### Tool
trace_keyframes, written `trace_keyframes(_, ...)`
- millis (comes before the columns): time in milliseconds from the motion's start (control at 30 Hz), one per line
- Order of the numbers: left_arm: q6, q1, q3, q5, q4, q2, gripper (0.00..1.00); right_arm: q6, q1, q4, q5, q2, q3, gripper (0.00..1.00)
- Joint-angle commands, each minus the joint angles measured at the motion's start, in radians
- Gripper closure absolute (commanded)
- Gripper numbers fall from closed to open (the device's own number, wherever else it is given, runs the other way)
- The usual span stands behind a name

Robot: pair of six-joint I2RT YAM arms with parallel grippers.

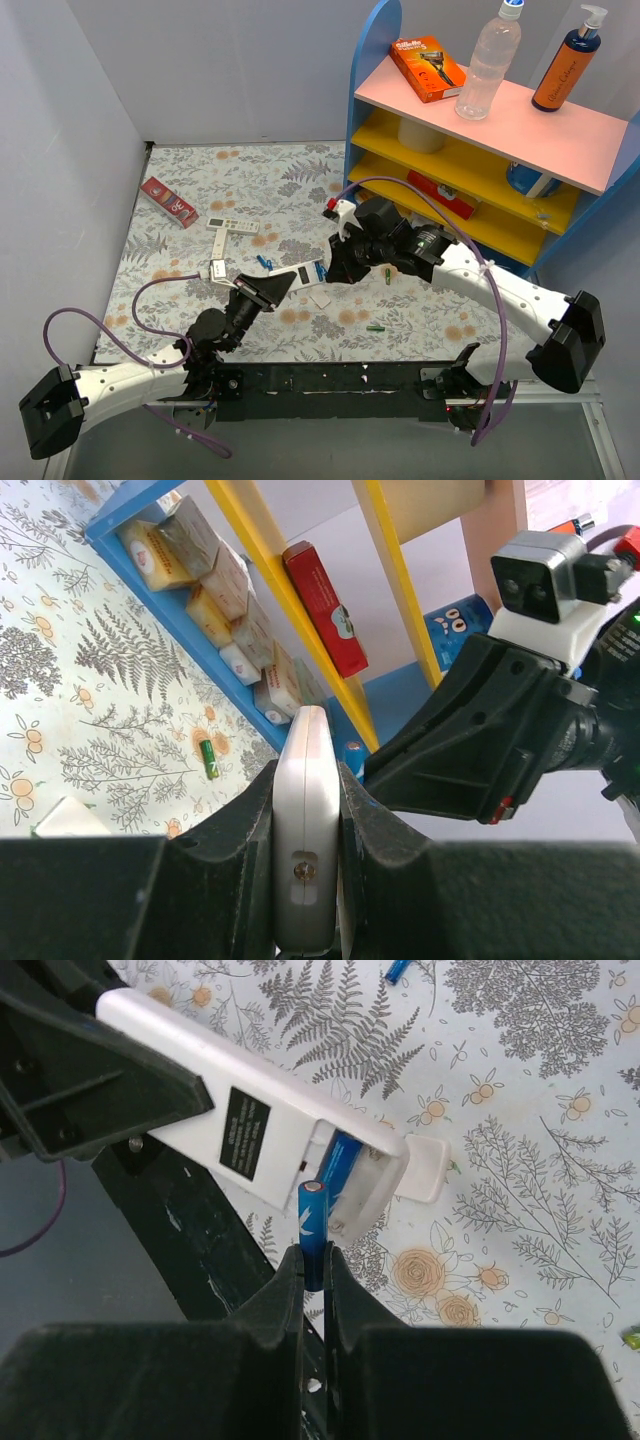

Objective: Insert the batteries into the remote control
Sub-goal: Load the battery into the remote control.

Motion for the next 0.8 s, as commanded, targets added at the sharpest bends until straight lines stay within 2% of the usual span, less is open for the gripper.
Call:
trace_keyframes(0, -0.006, -0.003, -0.039, 0.01, 0.062, 0.007, 1.0, 0.071, 0.008, -0.052, 0.071, 0.033, 0.073, 0.99)
trace_keyframes(567, -0.009, -0.003, -0.044, 0.023, 0.174, 0.057, 1.0, 0.169, 0.009, -0.176, 0.103, 0.128, 0.179, 0.99)
trace_keyframes(767, -0.023, -0.002, -0.032, 0.023, 0.237, 0.117, 1.0, 0.2, 0.012, -0.279, 0.142, 0.16, 0.235, 0.99)
